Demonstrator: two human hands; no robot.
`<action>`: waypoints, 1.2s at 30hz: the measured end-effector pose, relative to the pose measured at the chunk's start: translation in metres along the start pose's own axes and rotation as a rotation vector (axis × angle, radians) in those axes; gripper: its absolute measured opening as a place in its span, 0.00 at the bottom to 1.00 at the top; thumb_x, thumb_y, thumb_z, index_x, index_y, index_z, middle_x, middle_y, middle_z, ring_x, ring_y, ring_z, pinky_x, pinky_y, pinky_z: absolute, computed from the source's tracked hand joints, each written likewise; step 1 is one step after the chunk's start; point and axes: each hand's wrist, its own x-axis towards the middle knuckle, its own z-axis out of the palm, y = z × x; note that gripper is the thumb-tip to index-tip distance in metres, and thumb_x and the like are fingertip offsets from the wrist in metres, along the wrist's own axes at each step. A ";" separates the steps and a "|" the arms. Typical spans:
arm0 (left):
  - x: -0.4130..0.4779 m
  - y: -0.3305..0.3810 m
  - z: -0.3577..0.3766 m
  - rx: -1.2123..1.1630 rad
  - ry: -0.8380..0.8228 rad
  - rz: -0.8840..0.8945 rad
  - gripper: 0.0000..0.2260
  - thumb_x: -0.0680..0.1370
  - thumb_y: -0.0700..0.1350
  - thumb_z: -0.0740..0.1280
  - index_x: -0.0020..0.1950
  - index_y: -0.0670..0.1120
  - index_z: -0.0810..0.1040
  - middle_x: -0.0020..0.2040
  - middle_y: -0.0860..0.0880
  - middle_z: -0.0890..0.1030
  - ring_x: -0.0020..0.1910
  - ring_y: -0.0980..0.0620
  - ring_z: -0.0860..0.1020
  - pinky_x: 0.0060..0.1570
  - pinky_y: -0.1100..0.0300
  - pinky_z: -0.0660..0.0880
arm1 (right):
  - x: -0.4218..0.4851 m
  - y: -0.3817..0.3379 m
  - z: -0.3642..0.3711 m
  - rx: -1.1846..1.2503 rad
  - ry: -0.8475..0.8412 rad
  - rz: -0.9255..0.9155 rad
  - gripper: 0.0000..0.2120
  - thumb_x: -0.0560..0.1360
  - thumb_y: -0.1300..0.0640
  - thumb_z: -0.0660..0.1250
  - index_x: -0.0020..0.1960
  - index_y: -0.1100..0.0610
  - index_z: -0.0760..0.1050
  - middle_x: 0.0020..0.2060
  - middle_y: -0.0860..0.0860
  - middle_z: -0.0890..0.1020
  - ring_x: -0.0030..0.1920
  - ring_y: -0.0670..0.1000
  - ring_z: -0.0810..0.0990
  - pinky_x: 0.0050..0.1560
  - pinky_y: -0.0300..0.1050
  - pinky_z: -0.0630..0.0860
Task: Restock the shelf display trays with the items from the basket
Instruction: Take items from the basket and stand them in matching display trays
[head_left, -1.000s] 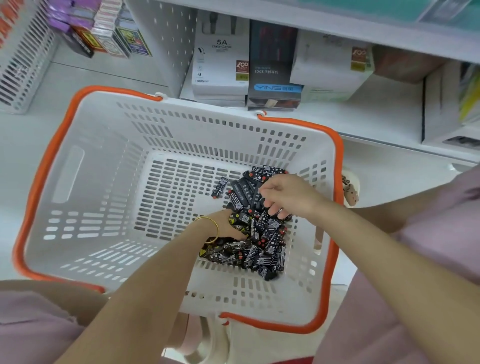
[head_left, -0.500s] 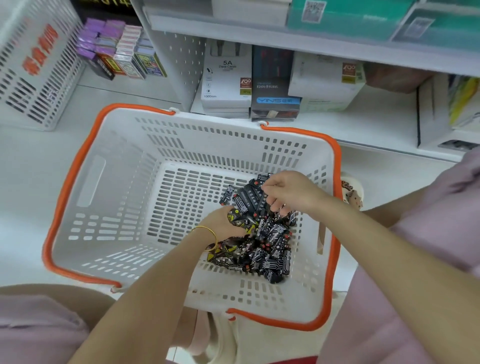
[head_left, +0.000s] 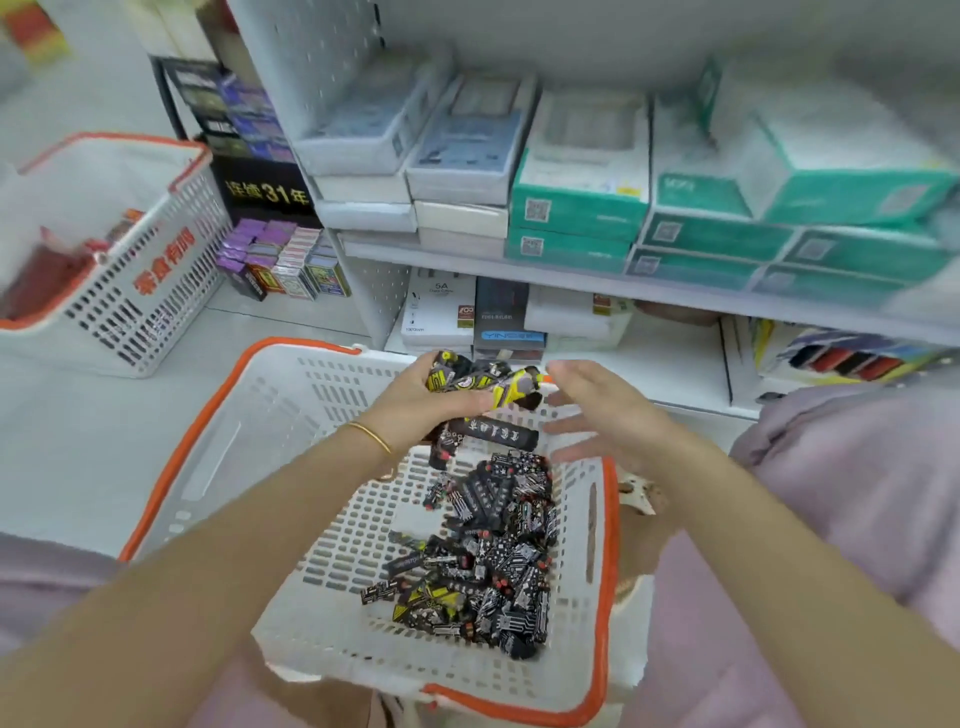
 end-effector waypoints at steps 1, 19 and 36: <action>-0.004 0.011 -0.001 -0.051 0.002 0.003 0.52 0.52 0.60 0.81 0.72 0.50 0.65 0.64 0.46 0.76 0.62 0.46 0.76 0.63 0.46 0.71 | -0.007 -0.005 -0.001 0.125 -0.069 0.018 0.22 0.78 0.42 0.57 0.68 0.52 0.65 0.60 0.55 0.72 0.53 0.57 0.77 0.46 0.55 0.81; -0.010 0.046 0.024 -0.504 0.031 0.064 0.08 0.72 0.45 0.71 0.47 0.49 0.74 0.36 0.50 0.81 0.34 0.53 0.78 0.35 0.58 0.73 | -0.023 -0.037 0.008 0.603 -0.183 -0.191 0.10 0.75 0.67 0.63 0.56 0.62 0.71 0.36 0.54 0.81 0.28 0.46 0.80 0.25 0.35 0.74; -0.008 0.051 0.004 -0.548 0.086 -0.001 0.29 0.70 0.43 0.73 0.69 0.41 0.67 0.45 0.44 0.84 0.29 0.53 0.79 0.31 0.59 0.75 | -0.011 -0.043 -0.004 0.290 0.001 -0.168 0.08 0.78 0.68 0.57 0.46 0.58 0.71 0.33 0.56 0.74 0.23 0.46 0.68 0.20 0.35 0.64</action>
